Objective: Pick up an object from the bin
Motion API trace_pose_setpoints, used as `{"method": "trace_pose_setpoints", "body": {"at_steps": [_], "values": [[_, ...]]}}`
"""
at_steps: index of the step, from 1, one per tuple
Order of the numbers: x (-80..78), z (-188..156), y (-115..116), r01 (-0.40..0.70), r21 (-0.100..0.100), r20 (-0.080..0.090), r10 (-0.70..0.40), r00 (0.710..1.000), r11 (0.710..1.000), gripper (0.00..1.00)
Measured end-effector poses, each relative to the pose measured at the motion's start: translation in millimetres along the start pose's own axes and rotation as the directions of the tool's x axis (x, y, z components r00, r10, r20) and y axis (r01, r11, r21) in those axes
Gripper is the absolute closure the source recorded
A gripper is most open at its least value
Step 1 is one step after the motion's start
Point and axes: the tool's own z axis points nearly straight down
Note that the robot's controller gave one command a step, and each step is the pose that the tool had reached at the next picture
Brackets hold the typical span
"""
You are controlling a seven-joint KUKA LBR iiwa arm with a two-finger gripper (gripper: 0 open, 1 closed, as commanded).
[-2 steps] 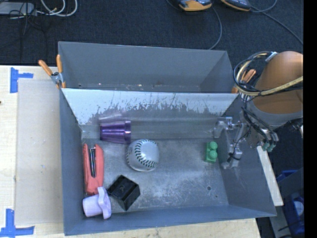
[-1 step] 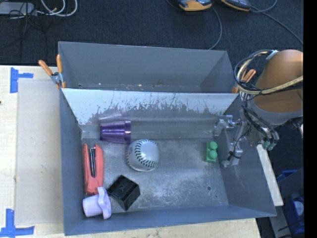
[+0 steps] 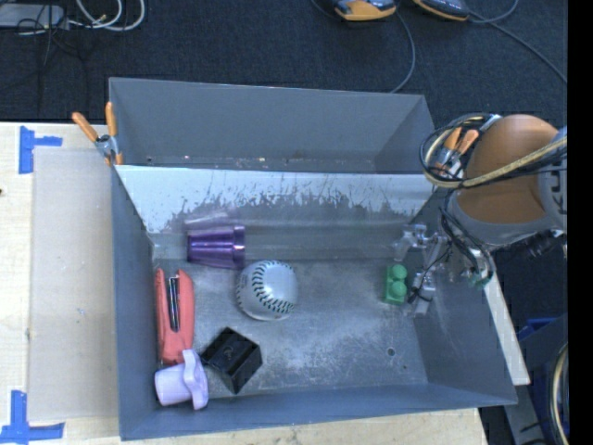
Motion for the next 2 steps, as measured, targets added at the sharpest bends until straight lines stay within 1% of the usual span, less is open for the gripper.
{"method": "trace_pose_setpoints", "body": {"at_steps": [1, 2], "values": [[-22.2, 56.0, -23.1, 0.090, 0.000, 0.003, -0.090, 0.996, 0.996, 0.00], [-49.5, 70.4, -25.8, 0.104, 0.000, 0.002, -0.104, 0.995, 0.995, 0.00]]}}
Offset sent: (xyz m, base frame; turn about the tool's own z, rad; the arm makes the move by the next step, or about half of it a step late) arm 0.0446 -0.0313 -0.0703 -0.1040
